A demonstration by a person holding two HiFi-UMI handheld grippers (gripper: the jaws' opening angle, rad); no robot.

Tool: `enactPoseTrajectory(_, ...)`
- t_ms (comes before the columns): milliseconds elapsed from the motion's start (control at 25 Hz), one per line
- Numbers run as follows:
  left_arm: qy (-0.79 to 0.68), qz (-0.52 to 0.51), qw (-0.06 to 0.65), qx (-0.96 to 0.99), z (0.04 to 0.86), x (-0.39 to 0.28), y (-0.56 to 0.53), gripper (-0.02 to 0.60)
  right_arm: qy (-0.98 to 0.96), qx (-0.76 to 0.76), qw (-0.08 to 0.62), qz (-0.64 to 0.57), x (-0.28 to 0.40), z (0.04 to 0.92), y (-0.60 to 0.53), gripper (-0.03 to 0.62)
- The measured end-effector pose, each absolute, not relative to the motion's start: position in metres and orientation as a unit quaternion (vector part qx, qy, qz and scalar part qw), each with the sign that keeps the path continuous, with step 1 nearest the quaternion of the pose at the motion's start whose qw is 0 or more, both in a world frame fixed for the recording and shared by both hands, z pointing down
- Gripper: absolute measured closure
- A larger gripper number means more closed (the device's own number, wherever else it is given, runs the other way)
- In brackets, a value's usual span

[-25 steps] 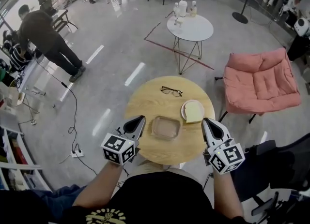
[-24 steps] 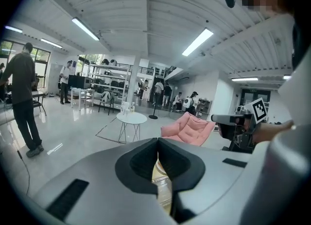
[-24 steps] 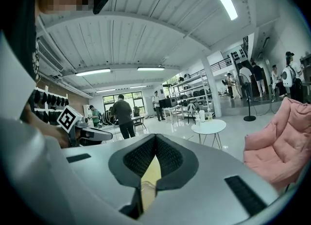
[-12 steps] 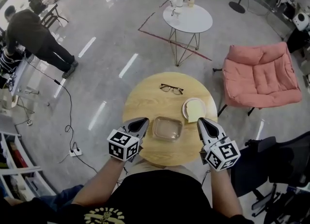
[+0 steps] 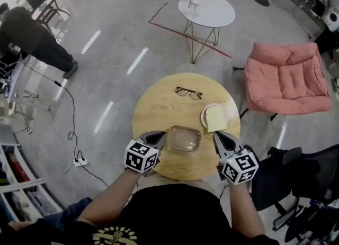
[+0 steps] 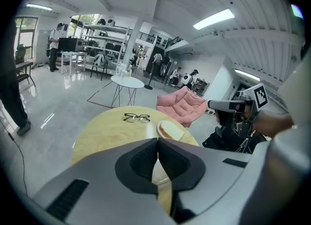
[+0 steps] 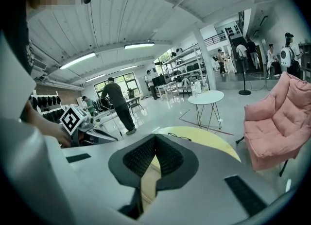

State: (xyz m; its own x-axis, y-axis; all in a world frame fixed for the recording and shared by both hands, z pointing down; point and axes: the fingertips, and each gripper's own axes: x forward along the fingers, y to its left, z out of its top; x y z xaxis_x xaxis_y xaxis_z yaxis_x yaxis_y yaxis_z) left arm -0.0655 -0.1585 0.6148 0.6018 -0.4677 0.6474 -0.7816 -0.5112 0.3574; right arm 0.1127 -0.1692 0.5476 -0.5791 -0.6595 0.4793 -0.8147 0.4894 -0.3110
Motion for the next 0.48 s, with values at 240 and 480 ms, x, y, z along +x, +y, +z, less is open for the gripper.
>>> enactPoseTrajectory(240,-0.36,0.264,0.351,0.823,0.654,-0.064,-0.152,0.563,-0.839,0.42,0.162,0.306,0.108,0.587,-0.164,0.577)
enactPoseTrajectory(480,-0.336,0.291,0.371,0.815,0.682,-0.059,-0.142,0.563,-0.829,0.41,0.194,0.326,0.105,0.622,-0.158,0.572)
